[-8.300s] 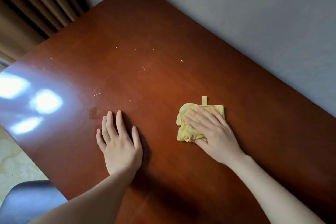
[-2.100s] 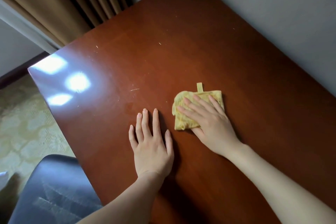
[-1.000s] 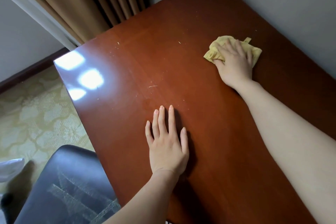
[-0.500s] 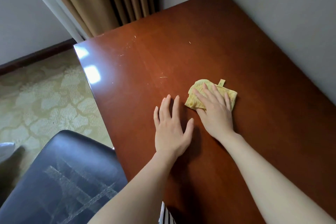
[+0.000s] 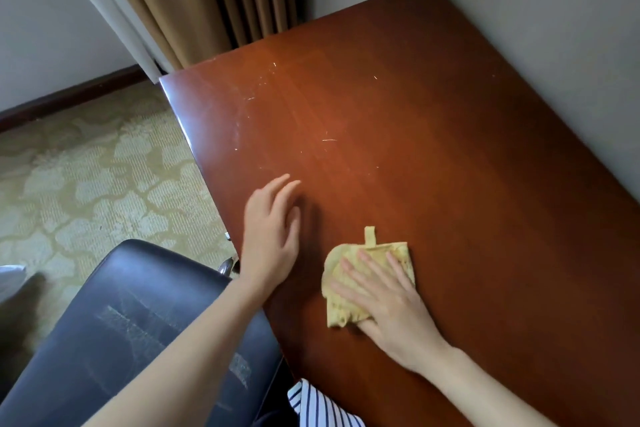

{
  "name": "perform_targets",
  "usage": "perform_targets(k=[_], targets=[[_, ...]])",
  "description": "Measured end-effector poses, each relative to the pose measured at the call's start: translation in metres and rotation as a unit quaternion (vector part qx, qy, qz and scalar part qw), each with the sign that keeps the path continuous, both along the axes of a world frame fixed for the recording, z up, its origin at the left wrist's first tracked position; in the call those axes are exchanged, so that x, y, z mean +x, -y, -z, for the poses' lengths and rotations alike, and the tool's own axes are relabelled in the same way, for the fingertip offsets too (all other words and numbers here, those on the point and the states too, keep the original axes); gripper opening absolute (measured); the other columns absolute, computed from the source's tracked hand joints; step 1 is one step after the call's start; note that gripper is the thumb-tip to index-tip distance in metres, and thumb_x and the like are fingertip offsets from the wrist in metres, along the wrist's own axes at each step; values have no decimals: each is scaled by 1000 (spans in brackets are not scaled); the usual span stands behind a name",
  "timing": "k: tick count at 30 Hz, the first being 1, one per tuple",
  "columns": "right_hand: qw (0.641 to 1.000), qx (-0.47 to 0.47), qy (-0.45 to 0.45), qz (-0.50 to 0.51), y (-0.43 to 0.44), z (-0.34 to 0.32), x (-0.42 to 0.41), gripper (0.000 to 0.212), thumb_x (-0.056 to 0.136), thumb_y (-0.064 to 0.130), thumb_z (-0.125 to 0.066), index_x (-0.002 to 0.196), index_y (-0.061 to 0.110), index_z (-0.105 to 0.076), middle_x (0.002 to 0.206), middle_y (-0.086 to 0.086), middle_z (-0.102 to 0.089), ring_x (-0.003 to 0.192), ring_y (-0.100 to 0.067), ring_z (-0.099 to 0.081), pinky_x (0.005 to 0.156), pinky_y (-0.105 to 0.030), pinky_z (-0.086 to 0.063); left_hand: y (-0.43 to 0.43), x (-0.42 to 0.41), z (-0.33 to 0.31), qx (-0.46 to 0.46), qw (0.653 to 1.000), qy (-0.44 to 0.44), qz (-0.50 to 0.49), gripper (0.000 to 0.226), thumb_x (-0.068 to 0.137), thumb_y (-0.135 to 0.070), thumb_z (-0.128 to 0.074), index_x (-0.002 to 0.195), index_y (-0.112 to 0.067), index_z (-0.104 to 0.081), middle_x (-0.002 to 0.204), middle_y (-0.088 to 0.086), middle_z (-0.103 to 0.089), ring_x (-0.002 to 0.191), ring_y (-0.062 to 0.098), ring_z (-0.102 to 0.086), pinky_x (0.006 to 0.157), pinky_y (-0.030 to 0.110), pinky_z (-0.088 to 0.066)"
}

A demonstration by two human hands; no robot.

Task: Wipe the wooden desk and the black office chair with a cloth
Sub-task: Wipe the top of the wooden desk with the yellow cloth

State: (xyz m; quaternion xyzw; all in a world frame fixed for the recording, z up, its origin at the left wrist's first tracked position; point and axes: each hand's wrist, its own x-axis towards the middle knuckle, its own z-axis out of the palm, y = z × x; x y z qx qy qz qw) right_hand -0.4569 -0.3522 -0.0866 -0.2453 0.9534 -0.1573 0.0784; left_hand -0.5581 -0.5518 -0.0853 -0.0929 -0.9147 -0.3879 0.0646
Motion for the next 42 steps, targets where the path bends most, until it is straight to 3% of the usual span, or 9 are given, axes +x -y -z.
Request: perform_targets(k=[4, 8, 11, 13, 15, 19, 22, 31, 42], targets=[[980, 52, -35, -187, -3, 3, 5, 72, 75, 43, -71, 140, 35, -41, 143, 8, -47, 137, -19, -36, 111, -47, -31, 32, -7, 16, -130, 983, 66, -110, 45, 100, -20, -36, 144, -8, -34, 152, 14, -26, 144, 31, -14, 116, 49, -4], [972, 57, -53, -222, -11, 3, -27, 61, 82, 43, -67, 139, 34, -46, 143, 8, -46, 135, -16, -40, 110, -43, -35, 40, -18, 29, -123, 963, 143, -192, 60, 100, -32, -32, 151, -11, -8, 159, 10, 1, 146, 26, 6, 115, 52, 6], [975, 70, -66, -200, -17, 1, -64, 53, 87, 39, -56, 139, 31, -46, 144, 6, -45, 135, -19, -40, 111, -46, -30, 33, -22, 30, -79, 947, 174, -257, 64, 100, -36, -29, 151, -9, -2, 160, 8, 2, 146, 26, 7, 113, 55, 4], [980, 70, -56, -175, -21, -1, -90, 57, 85, 32, -62, 140, 28, -46, 146, 3, -44, 135, -22, -40, 112, -47, -26, 28, -23, 29, -51, 941, 178, -284, 65, 100, -36, -28, 151, -7, -1, 160, 7, 2, 146, 25, 7, 114, 54, 4], [985, 72, -45, -148, -24, -2, -115, 63, 83, 27, -68, 141, 27, -43, 147, 1, -41, 136, -24, -38, 113, -45, -22, 27, -24, 28, -24, 943, 167, -288, 64, 100, -33, -30, 151, -6, -2, 160, 8, 0, 147, 24, 4, 115, 51, 2], [996, 65, -17, -56, -37, -2, -163, 66, 88, 23, -63, 143, 34, -28, 152, 4, -32, 143, -20, -25, 116, -40, -10, 26, -23, 26, 31, 946, 152, -286, 59, 102, -26, -31, 151, -5, -5, 159, 10, -4, 147, 20, -2, 118, 45, -1], [998, 51, -10, 29, -39, 2, -198, 65, 89, 19, -58, 145, 35, -27, 153, 6, -28, 144, -16, -17, 117, -39, -5, 26, -25, 25, 53, 944, 148, -290, 58, 102, -23, -32, 151, -5, -5, 159, 10, -4, 146, 19, -3, 118, 42, -1], [965, 33, -41, 258, 29, 16, -265, 50, 95, 42, -47, 143, 39, -35, 155, 8, -26, 145, -17, -13, 117, -42, -2, 26, -28, 24, 50, 944, 155, -286, 59, 102, -20, -34, 151, -7, -5, 159, 8, -4, 146, 18, -4, 119, 43, -3], [993, 3, -18, 116, 103, 10, -153, 56, 93, 41, -50, 145, 38, -31, 155, 11, -25, 146, -14, -11, 116, -37, 6, 27, -29, 26, 42, 944, 158, -288, 57, 102, -20, -32, 151, -7, -6, 159, 7, -7, 146, 20, -8, 118, 46, -5]])
